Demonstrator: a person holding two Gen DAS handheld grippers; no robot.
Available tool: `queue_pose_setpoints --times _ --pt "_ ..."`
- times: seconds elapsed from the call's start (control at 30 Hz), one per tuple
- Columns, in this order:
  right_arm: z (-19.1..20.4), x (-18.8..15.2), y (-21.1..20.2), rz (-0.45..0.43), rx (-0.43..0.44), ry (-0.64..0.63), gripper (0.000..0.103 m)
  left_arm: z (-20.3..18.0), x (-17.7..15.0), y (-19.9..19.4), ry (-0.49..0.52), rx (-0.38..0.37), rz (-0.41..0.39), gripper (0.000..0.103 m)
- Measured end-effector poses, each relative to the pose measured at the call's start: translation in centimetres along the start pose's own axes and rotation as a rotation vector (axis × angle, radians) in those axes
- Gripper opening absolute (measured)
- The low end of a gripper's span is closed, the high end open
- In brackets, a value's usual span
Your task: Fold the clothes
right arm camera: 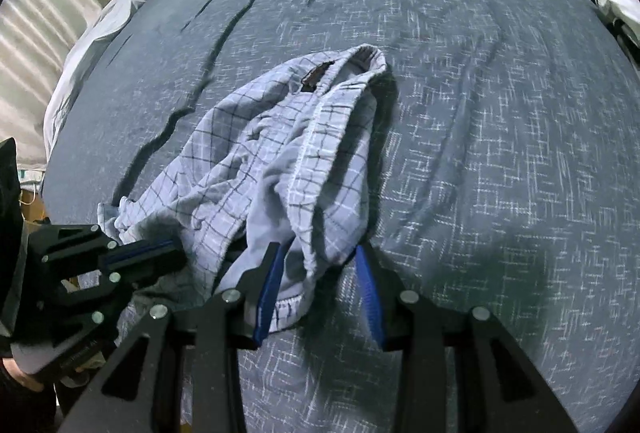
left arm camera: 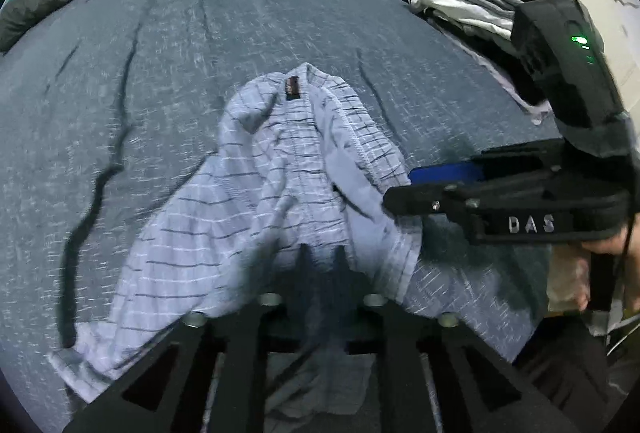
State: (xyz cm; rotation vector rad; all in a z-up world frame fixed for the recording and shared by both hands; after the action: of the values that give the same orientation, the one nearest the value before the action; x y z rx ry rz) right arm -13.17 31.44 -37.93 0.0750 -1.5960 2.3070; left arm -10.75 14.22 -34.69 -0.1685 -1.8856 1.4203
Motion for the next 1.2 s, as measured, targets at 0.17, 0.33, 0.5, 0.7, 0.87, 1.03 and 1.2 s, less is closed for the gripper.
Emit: queue_pose_setpoints --times 0.17,0.33,0.5,0.7,0.87,1.03,1.2 --pt "0.6 -0.6 -0.3 -0.008 0.006 -0.025 0.031 0.0 0.3 1.7 0.027 0.051 0.03 0.035" --pt "0.4 -0.6 -0.2 -0.015 0.001 -0.042 0.027 0.3 0.0 2.4 0.044 0.074 0.047 0.021" --pt "0.3 -0.7 -0.1 -0.024 -0.002 -0.06 0.01 1.0 -0.1 0.5 0.042 0.063 0.012 0.011" --pt "-0.2 -1.0 -1.0 -0.051 -0.009 -0.088 0.005 3.7 0.3 -3.9 -0.069 0.042 -0.087 0.011" --pt "-0.7 -0.4 -1.9 -0.067 -0.018 -0.085 0.004 9.2 -0.3 -7.8 -0.178 0.045 -0.148 0.011" --pt "-1.3 0.2 -3.4 -0.098 -0.053 -0.044 0.004 12.5 -2.4 -10.2 -0.229 0.085 -0.17 0.011" --pt "-1.5 1.0 -6.0 -0.157 -0.047 -0.01 0.003 13.8 -2.6 -11.9 -0.232 0.119 -0.195 0.009"
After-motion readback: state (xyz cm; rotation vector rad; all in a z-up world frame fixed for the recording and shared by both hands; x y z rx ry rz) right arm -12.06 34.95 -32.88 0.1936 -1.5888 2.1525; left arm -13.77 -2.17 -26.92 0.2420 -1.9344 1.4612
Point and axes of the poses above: each gripper's, at about its wrist camera, not at the fingertips, and y roughly the way its jaws point, z to its left, x to its top, the point moved 8 cm from there along y, roughly the way its jaws point, and after that the axes turned 13 degrees about y, right-handed, at the moved point
